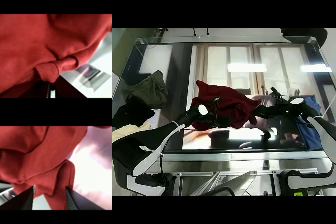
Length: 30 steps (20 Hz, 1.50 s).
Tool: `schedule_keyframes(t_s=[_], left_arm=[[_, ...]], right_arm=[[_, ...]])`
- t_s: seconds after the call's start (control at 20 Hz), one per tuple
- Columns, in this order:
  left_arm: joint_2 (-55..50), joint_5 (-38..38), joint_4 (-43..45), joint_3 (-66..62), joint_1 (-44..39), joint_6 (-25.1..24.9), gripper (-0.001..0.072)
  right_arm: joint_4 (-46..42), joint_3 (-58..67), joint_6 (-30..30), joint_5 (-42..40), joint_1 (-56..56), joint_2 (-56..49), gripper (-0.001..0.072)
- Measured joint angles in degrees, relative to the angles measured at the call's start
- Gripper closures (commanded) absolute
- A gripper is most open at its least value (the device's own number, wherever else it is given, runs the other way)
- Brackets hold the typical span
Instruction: Fold the shirts.
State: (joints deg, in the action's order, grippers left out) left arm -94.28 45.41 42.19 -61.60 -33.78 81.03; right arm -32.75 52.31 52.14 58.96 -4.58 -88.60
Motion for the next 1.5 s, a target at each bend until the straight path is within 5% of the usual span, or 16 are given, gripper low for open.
schedule_keyframes(t_s=[0.1,0.2,0.6,1.15,1.5], left_arm=[[0.96,0.87,0.42,-0.17,0.61,0.00,0.0685],[1.97,1.33,0.92,-0.33,1.49,-0.02,0.0686],[12.94,8.04,7.34,-0.37,10.19,0.46,0.0687],[46.45,22.64,8.83,-14.71,29.70,-1.11,0.0687],[48.48,29.22,9.05,-23.41,31.28,-2.21,0.0687]], right_arm=[[2.82,0.22,-2.10,-0.87,0.31,-1.14,0.0567],[7.13,0.72,-4.83,-1.46,0.46,-1.77,0.0694],[14.03,4.98,-8.83,4.76,-4.09,1.66,0.0696],[17.20,18.45,-7.63,14.49,-20.98,41.66,0.0696],[19.58,22.56,-7.21,14.53,-14.27,53.29,0.0696]])
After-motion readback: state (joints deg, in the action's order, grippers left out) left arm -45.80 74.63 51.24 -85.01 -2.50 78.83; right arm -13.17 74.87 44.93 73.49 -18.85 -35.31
